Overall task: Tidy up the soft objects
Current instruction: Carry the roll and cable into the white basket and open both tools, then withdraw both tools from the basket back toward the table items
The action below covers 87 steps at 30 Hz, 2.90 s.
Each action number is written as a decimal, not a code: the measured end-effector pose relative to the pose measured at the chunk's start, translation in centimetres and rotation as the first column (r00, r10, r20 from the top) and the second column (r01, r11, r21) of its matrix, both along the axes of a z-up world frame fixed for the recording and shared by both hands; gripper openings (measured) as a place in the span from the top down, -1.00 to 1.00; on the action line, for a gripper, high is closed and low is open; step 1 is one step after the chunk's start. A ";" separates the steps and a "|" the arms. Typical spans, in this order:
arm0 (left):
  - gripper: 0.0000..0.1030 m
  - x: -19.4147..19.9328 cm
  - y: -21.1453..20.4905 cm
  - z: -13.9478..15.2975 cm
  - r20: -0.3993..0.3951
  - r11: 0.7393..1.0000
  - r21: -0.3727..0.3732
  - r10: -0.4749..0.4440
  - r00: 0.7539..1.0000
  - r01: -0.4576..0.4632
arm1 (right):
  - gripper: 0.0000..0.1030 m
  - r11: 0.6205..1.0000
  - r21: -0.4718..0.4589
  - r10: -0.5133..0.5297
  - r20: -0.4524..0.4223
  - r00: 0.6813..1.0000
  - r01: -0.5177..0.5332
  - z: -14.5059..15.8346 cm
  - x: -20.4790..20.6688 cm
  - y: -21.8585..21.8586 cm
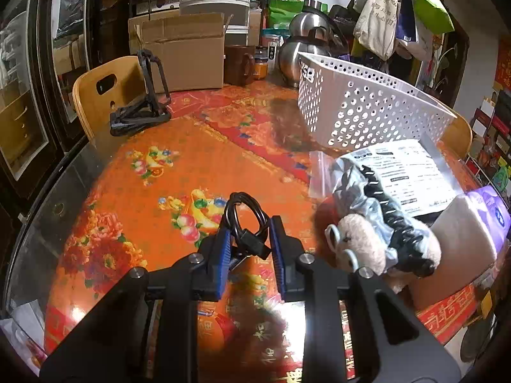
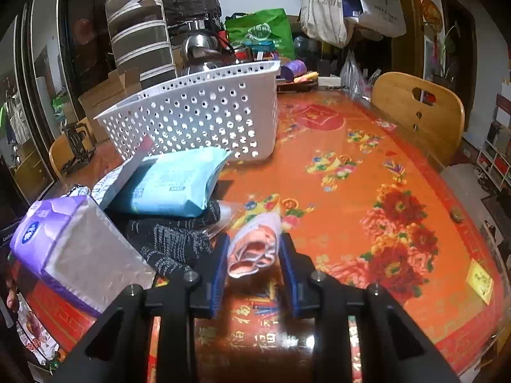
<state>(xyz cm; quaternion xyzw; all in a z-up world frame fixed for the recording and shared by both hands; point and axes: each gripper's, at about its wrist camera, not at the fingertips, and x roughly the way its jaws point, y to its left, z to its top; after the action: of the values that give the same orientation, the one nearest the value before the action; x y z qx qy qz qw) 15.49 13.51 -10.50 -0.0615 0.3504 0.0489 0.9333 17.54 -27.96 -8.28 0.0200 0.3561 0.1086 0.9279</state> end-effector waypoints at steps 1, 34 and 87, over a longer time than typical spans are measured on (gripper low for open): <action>0.59 0.0 0.0 0.2 0.002 1.000 0.000 0.000 1.000 0.000 | 0.43 1.000 0.002 -0.002 0.006 1.000 0.002 0.1 -0.1 -0.1; 0.59 11.0 -4.1 14.9 0.080 0.994 -0.015 -0.106 0.991 0.108 | 0.52 0.988 0.017 0.151 0.134 0.979 -0.155 14.8 10.4 2.0; -0.63 17.4 -9.7 15.0 0.006 0.989 0.015 -0.150 0.989 0.150 | -0.37 0.990 -0.057 0.129 0.046 0.991 -0.127 11.1 16.1 4.1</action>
<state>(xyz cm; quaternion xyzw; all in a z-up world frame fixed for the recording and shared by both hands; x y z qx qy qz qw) 32.93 3.82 4.45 -0.0285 0.3505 -0.0194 0.9359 33.67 -23.86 2.78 -0.0305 0.3361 0.1587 0.9279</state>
